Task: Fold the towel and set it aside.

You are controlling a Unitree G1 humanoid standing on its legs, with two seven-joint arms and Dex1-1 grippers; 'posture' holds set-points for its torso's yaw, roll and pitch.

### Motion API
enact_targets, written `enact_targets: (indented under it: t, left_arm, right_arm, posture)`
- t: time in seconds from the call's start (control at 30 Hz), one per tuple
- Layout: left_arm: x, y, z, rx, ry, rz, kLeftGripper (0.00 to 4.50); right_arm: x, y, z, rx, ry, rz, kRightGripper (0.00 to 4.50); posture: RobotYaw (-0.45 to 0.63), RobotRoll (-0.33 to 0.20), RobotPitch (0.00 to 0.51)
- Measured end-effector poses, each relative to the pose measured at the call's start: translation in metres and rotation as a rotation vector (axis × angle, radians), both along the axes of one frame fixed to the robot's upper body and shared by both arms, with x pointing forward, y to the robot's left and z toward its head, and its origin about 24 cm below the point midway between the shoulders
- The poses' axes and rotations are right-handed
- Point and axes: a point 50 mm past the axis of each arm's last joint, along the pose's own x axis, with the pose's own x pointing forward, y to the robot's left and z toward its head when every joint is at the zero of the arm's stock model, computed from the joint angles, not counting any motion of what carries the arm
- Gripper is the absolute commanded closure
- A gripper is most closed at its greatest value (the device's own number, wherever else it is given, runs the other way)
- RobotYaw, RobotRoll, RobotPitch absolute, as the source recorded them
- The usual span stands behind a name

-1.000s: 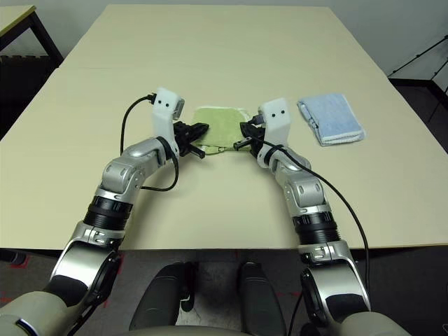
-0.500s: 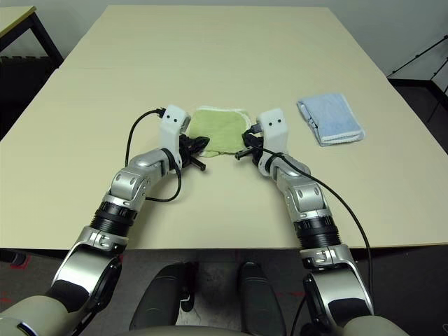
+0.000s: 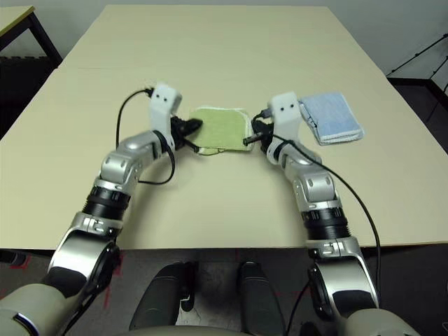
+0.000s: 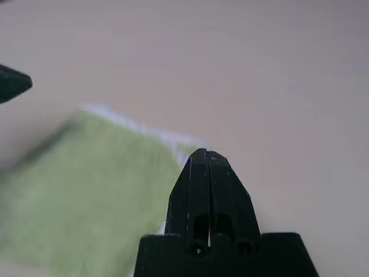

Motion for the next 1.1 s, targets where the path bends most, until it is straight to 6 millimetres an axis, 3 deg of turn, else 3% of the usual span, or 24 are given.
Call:
enact_targets:
  t: [0.07,0.27,0.47,0.8,1.1]
  left_arm:
    - [0.004,-0.007,0.004,-0.011,-0.018,-0.017,4.47]
    - [0.016,-0.010,-0.034,0.023,0.095,-0.008,4.47]
    - [0.020,-0.016,-0.051,0.062,0.111,-0.015,4.47]
    - [0.024,-0.008,-0.075,0.142,0.128,0.041,4.47]
    - [0.025,-0.011,-0.082,0.143,0.124,0.066,4.47]
  right_arm:
    - [0.007,0.002,0.006,0.002,-0.017,0.004,4.50]
    - [0.025,0.004,-0.018,0.010,0.087,-0.017,4.50]
    - [0.037,0.015,-0.028,0.015,0.130,-0.007,4.50]
    - [0.039,0.031,-0.057,0.019,0.255,0.035,4.50]
    - [0.039,0.032,-0.060,0.001,0.250,0.041,4.50]
  posture:
    - [0.04,0.000,0.132]
    - [0.03,0.000,0.136]
    - [0.04,0.000,0.141]
    - [0.05,0.000,0.146]
    - [0.05,0.000,0.133]
